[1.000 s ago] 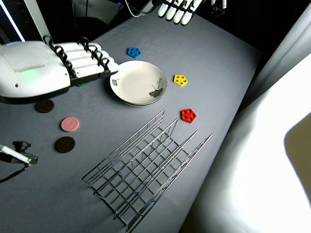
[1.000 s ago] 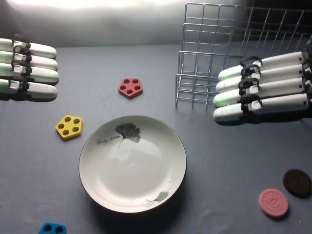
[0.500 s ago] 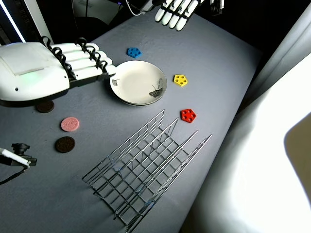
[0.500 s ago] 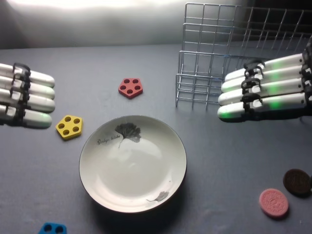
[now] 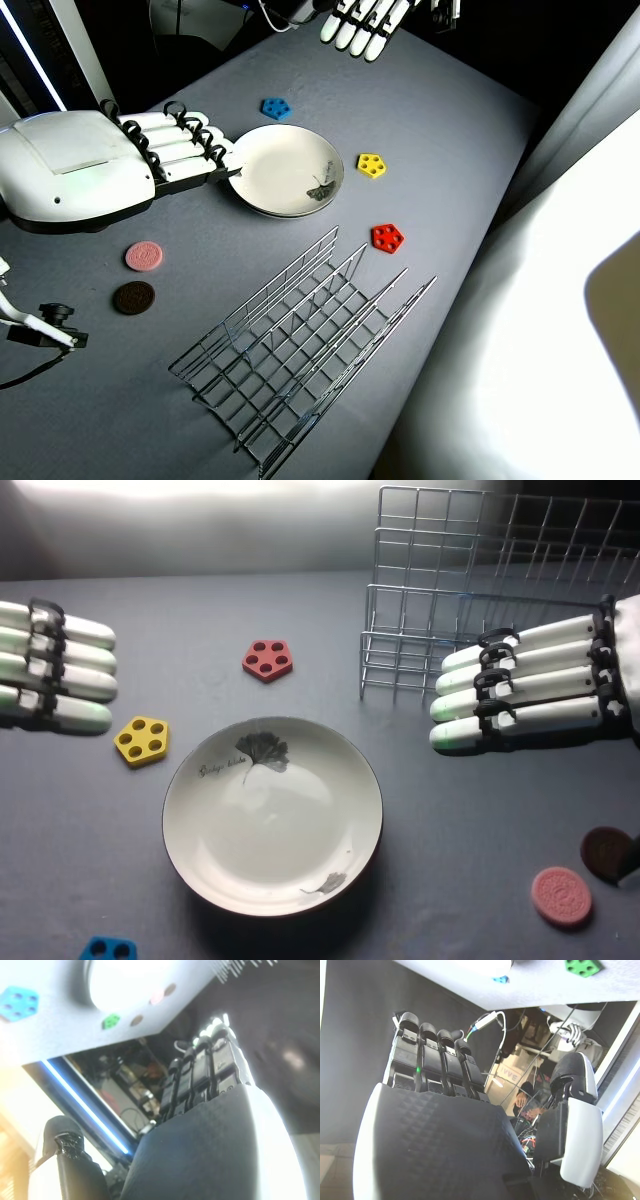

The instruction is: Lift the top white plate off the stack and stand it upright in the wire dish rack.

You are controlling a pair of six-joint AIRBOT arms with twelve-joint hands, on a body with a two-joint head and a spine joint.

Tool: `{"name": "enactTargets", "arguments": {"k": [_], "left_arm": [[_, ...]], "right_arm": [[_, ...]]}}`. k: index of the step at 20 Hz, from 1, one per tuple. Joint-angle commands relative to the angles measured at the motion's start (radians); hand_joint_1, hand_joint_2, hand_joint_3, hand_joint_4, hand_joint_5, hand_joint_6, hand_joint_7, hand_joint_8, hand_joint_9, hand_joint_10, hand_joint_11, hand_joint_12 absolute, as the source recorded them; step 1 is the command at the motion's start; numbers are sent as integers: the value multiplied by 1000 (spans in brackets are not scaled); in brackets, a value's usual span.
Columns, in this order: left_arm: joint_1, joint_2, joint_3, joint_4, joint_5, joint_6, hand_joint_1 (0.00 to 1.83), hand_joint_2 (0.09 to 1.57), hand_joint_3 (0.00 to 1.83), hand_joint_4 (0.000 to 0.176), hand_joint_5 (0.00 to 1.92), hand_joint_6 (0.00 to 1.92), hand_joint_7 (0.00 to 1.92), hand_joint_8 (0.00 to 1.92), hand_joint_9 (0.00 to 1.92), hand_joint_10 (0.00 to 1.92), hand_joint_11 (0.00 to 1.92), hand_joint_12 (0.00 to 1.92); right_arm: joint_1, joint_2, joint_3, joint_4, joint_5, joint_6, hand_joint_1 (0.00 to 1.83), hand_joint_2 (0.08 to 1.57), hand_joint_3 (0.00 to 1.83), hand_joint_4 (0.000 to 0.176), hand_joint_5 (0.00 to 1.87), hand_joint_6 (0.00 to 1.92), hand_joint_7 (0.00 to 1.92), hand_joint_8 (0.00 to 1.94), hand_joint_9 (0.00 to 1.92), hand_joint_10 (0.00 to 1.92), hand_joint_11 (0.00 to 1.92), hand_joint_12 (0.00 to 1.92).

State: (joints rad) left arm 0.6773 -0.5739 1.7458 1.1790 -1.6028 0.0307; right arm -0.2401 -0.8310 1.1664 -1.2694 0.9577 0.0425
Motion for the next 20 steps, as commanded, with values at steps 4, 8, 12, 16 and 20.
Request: {"name": "enactTargets", "arguments": {"k": [4, 8, 12, 16, 20], "left_arm": [[-16, -5, -45, -65, 1, 19, 303, 922, 4, 0, 0, 0, 0, 0, 0, 0, 20, 8], [-18, -4, -116, 0, 60, 50, 316, 916, 0, 0, 0, 0, 0, 0, 0, 0, 13, 5], [-43, -9, -160, 39, 117, 65, 268, 915, 0, 0, 0, 0, 0, 0, 0, 0, 17, 7], [-59, -14, -196, 77, 169, 91, 277, 916, 0, 0, 0, 0, 0, 0, 0, 0, 11, 5], [-67, -14, -255, 117, 228, 113, 291, 915, 0, 0, 0, 0, 0, 0, 0, 0, 23, 10]], "right_arm": [[5, -8, 16, 94, 60, -2, 513, 974, 0, 0, 0, 0, 0, 0, 14, 1, 60, 18], [5, -28, 21, 102, 40, -2, 457, 994, 5, 0, 0, 0, 0, 0, 0, 0, 50, 14], [7, -43, 14, 142, 8, -1, 490, 992, 1, 0, 0, 0, 0, 0, 0, 0, 32, 5], [22, -43, -10, 143, 7, -1, 481, 1010, 6, 0, 0, 0, 0, 0, 0, 0, 6, 0], [17, -50, -10, 143, -7, -1, 468, 994, 0, 0, 0, 0, 0, 0, 0, 0, 37, 14]]}}
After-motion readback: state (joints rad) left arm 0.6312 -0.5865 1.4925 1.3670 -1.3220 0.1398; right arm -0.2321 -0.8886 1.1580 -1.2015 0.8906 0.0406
